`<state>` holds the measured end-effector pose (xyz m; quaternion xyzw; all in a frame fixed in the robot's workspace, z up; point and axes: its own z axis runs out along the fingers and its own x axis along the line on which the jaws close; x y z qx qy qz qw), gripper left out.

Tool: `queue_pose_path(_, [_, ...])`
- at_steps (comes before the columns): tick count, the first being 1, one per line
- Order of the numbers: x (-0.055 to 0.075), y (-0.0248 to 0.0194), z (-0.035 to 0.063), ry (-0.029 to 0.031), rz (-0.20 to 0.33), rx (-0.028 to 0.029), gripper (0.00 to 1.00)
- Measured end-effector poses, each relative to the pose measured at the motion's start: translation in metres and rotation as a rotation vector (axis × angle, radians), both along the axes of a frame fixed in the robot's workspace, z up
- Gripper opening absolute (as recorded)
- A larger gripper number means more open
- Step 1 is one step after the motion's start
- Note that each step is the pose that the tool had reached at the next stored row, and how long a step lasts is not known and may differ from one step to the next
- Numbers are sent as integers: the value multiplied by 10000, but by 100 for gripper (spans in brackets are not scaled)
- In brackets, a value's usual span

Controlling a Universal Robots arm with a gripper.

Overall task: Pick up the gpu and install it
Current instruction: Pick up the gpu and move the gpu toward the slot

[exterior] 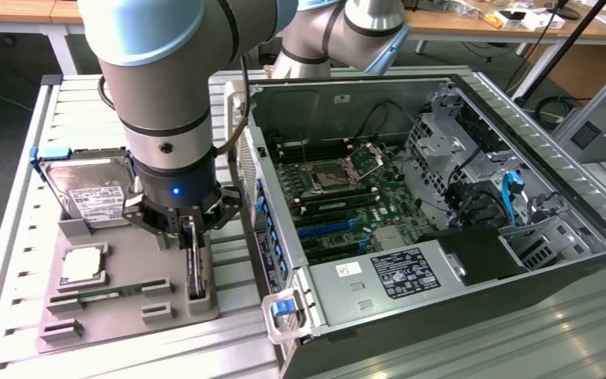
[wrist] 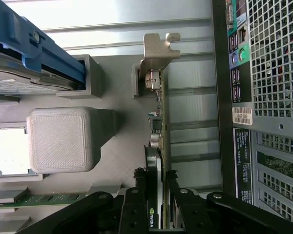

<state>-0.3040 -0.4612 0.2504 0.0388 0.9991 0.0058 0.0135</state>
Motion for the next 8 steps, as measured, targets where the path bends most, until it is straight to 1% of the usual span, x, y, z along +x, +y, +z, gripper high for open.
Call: queue_pose_path(8, [0,0,12,-1,0,0,27])
